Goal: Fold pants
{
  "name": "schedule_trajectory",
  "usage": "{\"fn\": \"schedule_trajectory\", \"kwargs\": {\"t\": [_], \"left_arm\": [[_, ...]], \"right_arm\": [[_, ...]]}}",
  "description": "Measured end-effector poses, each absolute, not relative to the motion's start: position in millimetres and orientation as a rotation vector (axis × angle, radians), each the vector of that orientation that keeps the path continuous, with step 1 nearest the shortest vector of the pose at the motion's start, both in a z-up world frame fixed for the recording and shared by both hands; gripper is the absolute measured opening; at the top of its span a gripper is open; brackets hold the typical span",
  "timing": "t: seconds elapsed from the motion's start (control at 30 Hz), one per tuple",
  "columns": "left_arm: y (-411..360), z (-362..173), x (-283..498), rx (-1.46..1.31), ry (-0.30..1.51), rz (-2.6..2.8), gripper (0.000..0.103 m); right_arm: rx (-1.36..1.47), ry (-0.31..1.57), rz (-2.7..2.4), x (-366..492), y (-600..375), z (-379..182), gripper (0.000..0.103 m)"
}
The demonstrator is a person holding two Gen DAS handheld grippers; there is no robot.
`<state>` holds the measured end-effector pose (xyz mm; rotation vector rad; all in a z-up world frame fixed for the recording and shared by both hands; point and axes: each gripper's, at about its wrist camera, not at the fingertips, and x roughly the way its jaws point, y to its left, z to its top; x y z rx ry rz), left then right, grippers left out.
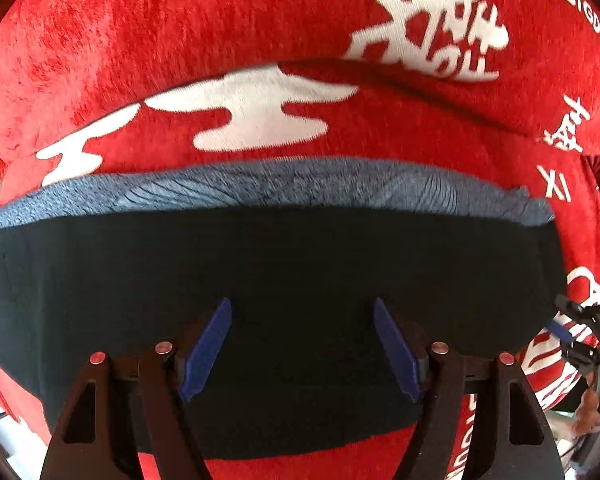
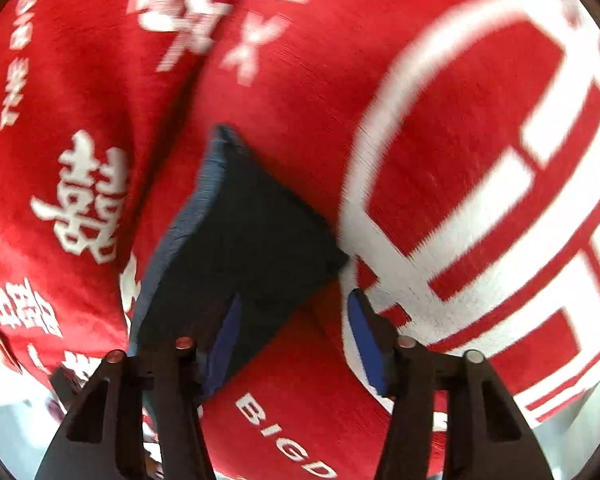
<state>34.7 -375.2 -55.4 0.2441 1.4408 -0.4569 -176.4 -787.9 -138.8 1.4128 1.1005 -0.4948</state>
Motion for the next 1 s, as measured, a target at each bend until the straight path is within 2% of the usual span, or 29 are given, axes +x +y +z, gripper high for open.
{"fn": "schedule_trajectory", "kwargs": {"t": [0.03,0.07,0.27,0.37,0.43,0.5,0.53,0.6,0.7,0.73,0.77,0.8,0.87,1.0], "left_arm": [[-376.4,-56.1,33.5,0.25,1.441,-0.457,0.075],[-377.6,-55.4,33.1,0.253,1.441,-0.458,0.075],[-388.2,-33.7,38.5,0.258,1.35,-0.495,0.075],[-394.9,-44.6,43.4,0.269,1.382,-0.465,0.075],[-394.9,-41.8,47.5,0.261,1.36,-0.459,0.075],[-398.1,-41.7,49.9,0.29,1.313,-0.448,0.075],[-396.6,-44.1,52.6,0.307,1.306,-0.439,0.075],[-394.9,-56.2,64.4,0.325,1.332,-0.406,0.075],[-388.3,-79.3,79.4,0.319,1.373,-0.341,0.075],[-387.8,-82.0,82.3,0.312,1.381,-0.329,0.075],[-387.2,-80.7,85.1,0.29,1.386,-0.322,0.075],[-387.9,-76.5,86.3,0.275,1.38,-0.322,0.075],[-391.1,-64.4,86.1,0.273,1.35,-0.351,0.075],[-401.8,-69.7,83.8,0.341,1.324,-0.378,0.075]], "right_arm": [[1.428,1.082,-0.489,-176.4,-788.8,-145.3,0.015],[1.437,1.067,-0.475,-173.7,-790.0,-148.8,0.011],[1.34,0.931,-0.324,-137.7,-809.5,-106.9,0.009],[1.284,1.008,-0.329,-127.9,-810.2,-116.7,0.009],[1.315,1.11,-0.34,-132.9,-806.5,-141.3,0.016],[1.341,1.127,-0.344,-146.7,-802.2,-150.1,0.022],[1.35,1.093,-0.332,-154.1,-799.2,-149.8,0.04],[1.373,1.067,-0.328,-163.8,-794.8,-153.2,0.064],[1.467,1.037,-0.338,-166.6,-791.9,-175.3,0.064],[1.514,0.983,-0.332,-166.2,-795.9,-183.9,0.06],[1.545,0.945,-0.327,-161.9,-797.2,-190.4,0.051],[1.566,0.928,-0.329,-157.9,-800.6,-195.2,0.015],[1.587,0.949,-0.324,-146.0,-806.1,-197.4,0.013],[1.448,0.934,-0.252,-138.2,-811.7,-161.0,0.012]]}}
